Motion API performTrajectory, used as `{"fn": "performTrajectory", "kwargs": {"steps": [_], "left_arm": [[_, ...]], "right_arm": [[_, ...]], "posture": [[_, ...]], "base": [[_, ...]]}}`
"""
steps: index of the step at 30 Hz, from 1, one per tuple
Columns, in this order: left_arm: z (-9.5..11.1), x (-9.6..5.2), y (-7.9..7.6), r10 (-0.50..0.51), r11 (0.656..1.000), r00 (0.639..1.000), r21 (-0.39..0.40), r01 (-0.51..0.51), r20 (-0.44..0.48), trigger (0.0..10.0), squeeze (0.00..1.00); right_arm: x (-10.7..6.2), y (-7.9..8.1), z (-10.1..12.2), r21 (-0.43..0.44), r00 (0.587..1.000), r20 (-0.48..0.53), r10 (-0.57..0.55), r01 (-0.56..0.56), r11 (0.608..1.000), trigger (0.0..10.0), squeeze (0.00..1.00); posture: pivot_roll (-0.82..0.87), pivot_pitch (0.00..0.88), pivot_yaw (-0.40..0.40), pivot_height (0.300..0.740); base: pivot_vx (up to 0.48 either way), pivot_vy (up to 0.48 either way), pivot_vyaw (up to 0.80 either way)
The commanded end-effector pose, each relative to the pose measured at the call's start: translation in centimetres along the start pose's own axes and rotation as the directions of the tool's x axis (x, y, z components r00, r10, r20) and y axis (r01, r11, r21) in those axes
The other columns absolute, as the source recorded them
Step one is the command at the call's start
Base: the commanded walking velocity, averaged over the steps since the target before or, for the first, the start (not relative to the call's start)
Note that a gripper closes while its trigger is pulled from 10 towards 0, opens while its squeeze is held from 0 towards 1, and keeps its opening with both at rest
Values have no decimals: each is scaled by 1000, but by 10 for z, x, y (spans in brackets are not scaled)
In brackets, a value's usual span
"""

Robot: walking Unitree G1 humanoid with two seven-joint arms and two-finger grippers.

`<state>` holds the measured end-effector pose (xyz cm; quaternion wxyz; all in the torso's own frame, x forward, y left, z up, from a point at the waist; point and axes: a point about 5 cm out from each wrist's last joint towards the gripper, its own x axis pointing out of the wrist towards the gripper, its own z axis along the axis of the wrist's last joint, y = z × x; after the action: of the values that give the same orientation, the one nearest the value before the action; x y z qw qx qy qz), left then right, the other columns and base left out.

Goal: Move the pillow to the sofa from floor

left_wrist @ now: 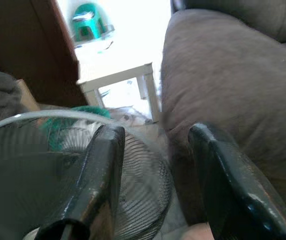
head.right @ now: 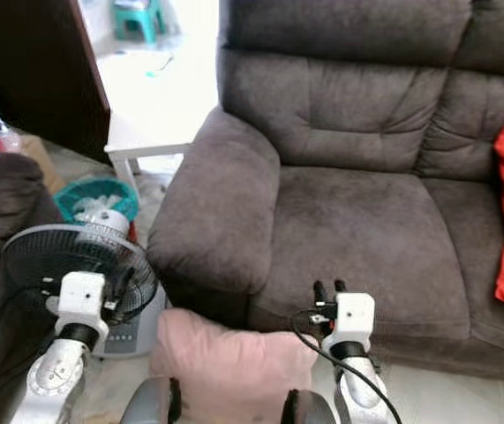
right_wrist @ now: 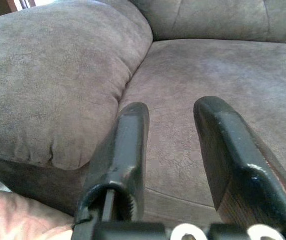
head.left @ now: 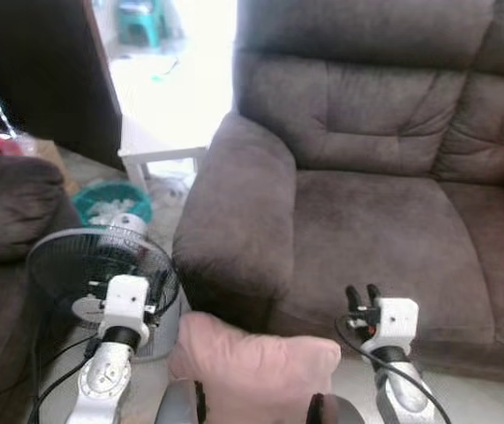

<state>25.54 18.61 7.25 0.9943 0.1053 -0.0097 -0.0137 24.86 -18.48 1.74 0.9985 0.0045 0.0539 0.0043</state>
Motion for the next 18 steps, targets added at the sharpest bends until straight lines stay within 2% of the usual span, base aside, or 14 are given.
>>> {"fn": "performTrajectory", "kwargs": {"steps": [1,10,18], "left_arm": [[-1,2,-5,-24,1000,1000,1,24,-2,10000,0],[-3,2,-8,-41,999,999,-5,41,-7,10000,0],[-4,2,-8,-41,999,999,-3,41,-7,10000,0]], "right_arm": [[-1,-6,1,4,1000,8,-21,20,1000,10000,0],[-1,-8,1,3,1000,5,-30,30,1000,10000,0],[1,-7,-3,1,999,-36,-32,32,999,10000,0]], "posture": [[87,20,-35,615],[85,15,-34,615],[86,15,-35,610]], "base": [[0,0,0],[0,0,0],[0,0,0]]}}
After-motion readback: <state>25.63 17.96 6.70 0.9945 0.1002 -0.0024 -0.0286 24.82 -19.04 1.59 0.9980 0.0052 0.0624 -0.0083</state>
